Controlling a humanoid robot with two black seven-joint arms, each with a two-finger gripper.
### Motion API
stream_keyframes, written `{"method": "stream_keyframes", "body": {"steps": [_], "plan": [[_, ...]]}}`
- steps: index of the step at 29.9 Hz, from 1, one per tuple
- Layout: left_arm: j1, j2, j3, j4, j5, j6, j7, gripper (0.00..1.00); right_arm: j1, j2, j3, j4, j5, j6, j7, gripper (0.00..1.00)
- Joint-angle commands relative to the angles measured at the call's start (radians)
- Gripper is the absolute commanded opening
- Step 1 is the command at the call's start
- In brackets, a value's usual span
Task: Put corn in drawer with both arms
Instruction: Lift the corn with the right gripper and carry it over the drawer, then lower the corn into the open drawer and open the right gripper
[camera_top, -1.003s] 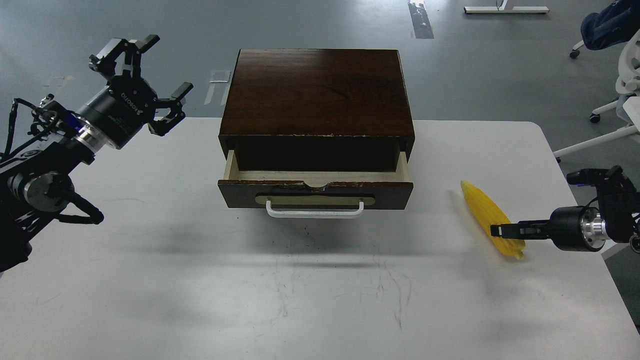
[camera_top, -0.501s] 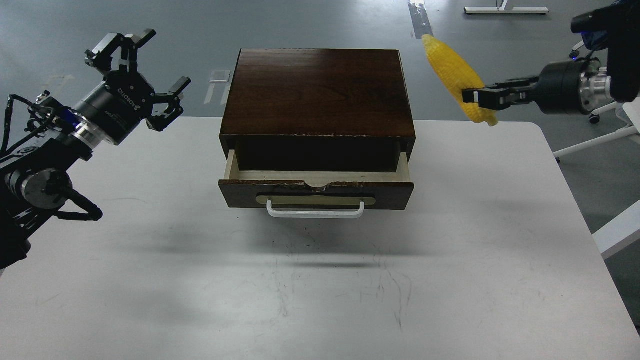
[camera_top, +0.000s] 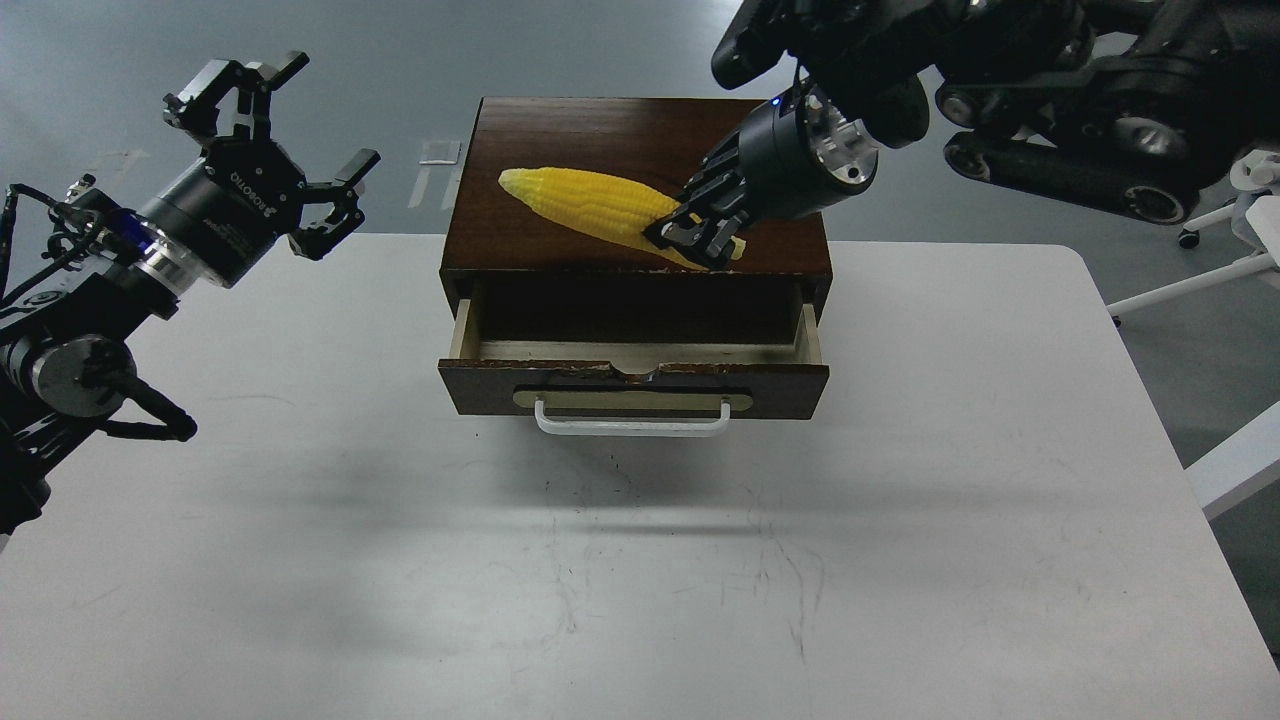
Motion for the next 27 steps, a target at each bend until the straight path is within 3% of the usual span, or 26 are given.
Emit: {"method": "stream_keyframes", "body": {"steps": [1,5,12,19,20,22,25,27], "plan": [[0.0,0.001,0.0,0.0,0.0,0.0,0.0,0.98,0.005,0.051,-0.036,-0.001,-0.083,-0.072,0.0,0.12],[0.0,0.003,0.0,0.0,0.0,0.0,0.0,0.98,0.01,0.066,-0.094,0.023,-0.117,-0.137,0.0,0.12],[0.0,0.004,0.0,-0.002,0.0,0.0,0.0,0.98,0.008,0.066,-0.127,0.065,-0.118,-0.138,0.0,0.12],[0.0,0.026,0.0,-0.025,0.0,0.0,0.0,0.98,0.005,0.062,-0.165,0.071,-0.118,-0.14,0.0,0.19],[0.0,0.029,0.0,-0.027,0.0,0.0,0.0,0.98,0.004,0.06,-0.165,0.07,-0.118,-0.14,0.0,0.21],[0.002,0.03,0.0,-0.027,0.0,0.0,0.0,0.98,0.001,0.058,-0.165,0.07,-0.117,-0.141,0.0,0.38],[0.002,0.03,0.0,-0.028,0.0,0.0,0.0,0.98,-0.001,0.058,-0.165,0.071,-0.115,-0.143,0.0,0.49],[0.002,0.03,0.0,-0.028,0.0,0.0,0.0,0.98,-0.001,0.06,-0.165,0.071,-0.115,-0.143,0.0,0.51]]}}
